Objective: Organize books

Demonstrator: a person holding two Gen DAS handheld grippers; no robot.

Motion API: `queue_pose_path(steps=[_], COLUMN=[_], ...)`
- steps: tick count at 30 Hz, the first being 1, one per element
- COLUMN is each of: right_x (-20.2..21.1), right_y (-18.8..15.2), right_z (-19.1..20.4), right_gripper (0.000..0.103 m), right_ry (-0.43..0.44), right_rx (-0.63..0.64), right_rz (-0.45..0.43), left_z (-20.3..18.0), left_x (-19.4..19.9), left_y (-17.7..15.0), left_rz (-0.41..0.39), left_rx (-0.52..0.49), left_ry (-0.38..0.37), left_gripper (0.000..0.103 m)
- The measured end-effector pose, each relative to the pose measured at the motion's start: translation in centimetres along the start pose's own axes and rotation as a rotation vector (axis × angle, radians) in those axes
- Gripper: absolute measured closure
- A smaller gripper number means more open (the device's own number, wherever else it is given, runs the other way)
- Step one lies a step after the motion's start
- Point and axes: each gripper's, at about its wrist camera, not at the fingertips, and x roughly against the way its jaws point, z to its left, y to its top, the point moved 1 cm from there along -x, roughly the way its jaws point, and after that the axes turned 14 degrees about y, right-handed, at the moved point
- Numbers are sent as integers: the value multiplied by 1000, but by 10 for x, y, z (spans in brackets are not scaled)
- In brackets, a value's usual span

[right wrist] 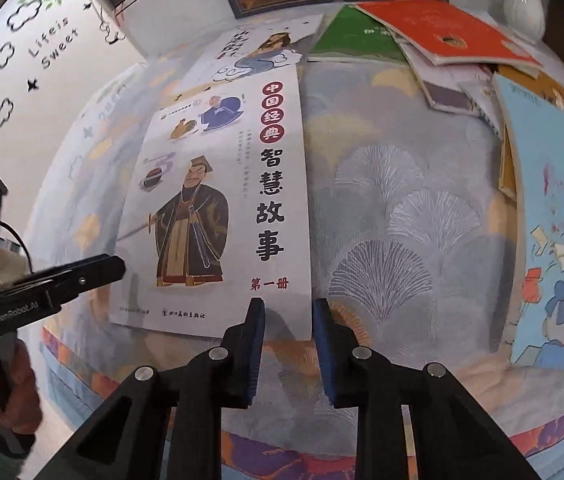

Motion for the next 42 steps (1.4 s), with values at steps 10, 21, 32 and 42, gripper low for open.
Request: queue_pose_path(steps=[10,21,32,42], right_x=[2,4,2,23], right_y=[-2,0,3,23], right_z=[-14,-24,-28,-53], right_gripper=[78,78,78,69], right_ry=[70,156,193,361], right_rx=[-65,-94,-80,-232], right_rz=[-4,8,28,47], left_z=[5,14,-9,-8], left_x=[16,-9,-8,10], left_y=[-1,-3,1,30], left_rz=[-31,-14,14,-4], left_rx=[67,175,231,365], left_ry=[-198,-204,-316,-525], left_gripper=[71,73,85,95])
